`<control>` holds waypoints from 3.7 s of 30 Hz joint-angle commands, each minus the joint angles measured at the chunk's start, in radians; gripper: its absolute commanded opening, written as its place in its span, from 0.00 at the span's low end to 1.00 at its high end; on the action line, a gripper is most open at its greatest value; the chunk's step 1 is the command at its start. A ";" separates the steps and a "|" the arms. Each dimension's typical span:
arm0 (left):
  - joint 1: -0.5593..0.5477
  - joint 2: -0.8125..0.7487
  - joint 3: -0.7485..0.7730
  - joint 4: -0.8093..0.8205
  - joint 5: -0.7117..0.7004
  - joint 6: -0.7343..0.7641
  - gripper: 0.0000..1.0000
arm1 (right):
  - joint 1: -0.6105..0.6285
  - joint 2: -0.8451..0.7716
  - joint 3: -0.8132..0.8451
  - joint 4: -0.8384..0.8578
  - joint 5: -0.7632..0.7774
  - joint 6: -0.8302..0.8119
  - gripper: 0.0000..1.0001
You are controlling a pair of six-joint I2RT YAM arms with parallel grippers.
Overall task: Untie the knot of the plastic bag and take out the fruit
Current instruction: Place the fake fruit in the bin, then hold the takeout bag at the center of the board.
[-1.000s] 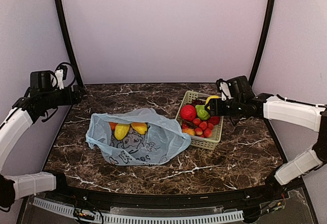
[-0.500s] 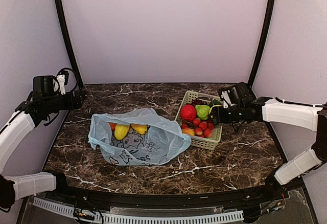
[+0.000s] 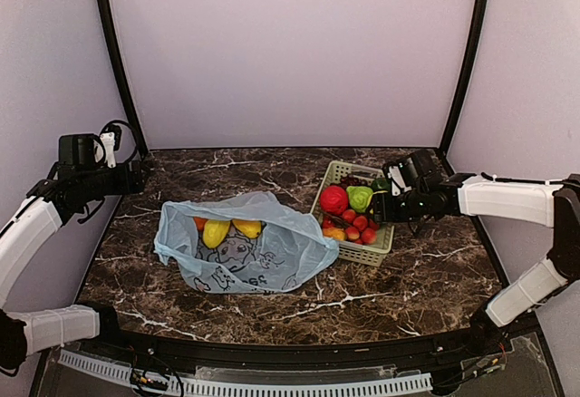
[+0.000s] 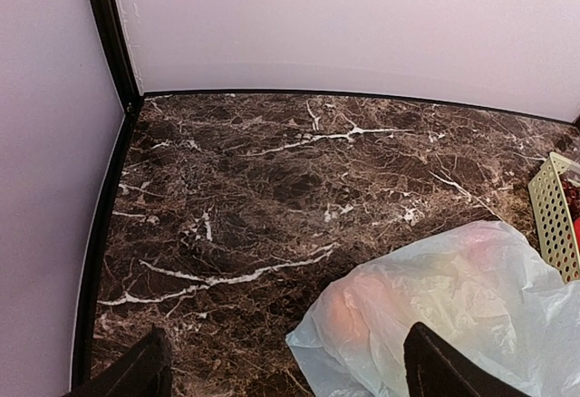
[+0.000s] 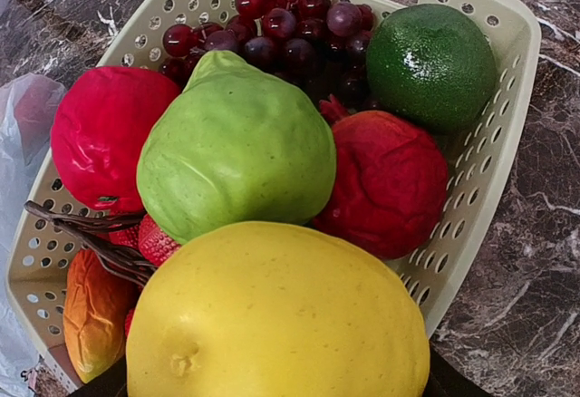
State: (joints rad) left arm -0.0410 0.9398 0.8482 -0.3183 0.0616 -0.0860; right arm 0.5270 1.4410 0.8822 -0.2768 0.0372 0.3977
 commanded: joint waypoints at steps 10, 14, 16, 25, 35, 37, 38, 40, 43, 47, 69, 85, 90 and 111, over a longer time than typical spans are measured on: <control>0.006 -0.006 0.002 -0.001 -0.003 0.009 0.88 | -0.007 0.007 0.004 0.021 -0.010 -0.004 0.92; 0.006 -0.004 0.002 -0.001 0.000 0.006 0.87 | -0.007 0.003 0.007 0.021 -0.012 -0.007 0.95; 0.006 -0.004 0.002 -0.001 0.000 0.007 0.88 | -0.007 0.000 0.008 0.021 -0.013 -0.009 0.96; 0.006 -0.005 0.002 0.000 0.015 0.007 0.88 | -0.006 -0.028 0.011 0.017 -0.006 -0.015 0.96; 0.004 0.008 -0.001 0.018 0.145 0.002 0.87 | 0.072 -0.113 0.024 0.083 -0.033 -0.097 0.96; -0.001 0.013 -0.006 0.036 0.211 -0.004 0.87 | 0.108 -0.129 0.035 0.101 -0.064 -0.128 0.96; -0.010 0.020 -0.006 0.043 0.256 -0.006 0.87 | 0.124 -0.135 0.042 0.110 -0.073 -0.143 0.96; -0.031 0.031 -0.006 0.045 0.306 -0.007 0.87 | 0.161 -0.146 0.057 0.129 -0.093 -0.166 0.96; -0.058 0.029 -0.012 0.046 0.365 -0.007 0.87 | 0.213 -0.152 0.081 0.153 -0.130 -0.197 0.97; -0.096 0.001 -0.022 0.019 0.440 -0.014 0.87 | 0.278 -0.139 0.115 0.171 -0.157 -0.231 0.97; -0.614 0.225 0.248 -0.332 0.045 0.396 0.86 | 0.352 -0.144 0.074 0.272 -0.166 -0.225 0.97; -0.673 0.318 0.276 -0.315 -0.117 0.437 0.67 | 0.352 -0.145 0.059 0.305 -0.182 -0.223 0.97; -0.674 0.306 0.276 -0.301 -0.121 0.441 0.35 | 0.352 -0.150 0.045 0.329 -0.202 -0.232 0.96; -0.673 0.265 0.249 -0.174 -0.119 0.242 0.01 | 0.578 0.237 0.311 0.342 -0.255 -0.370 0.72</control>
State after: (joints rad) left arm -0.7109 1.2224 1.0988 -0.5064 -0.0498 0.2043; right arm 1.0714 1.6016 1.1336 0.0742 -0.2237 0.0738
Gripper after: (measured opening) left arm 0.009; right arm 0.758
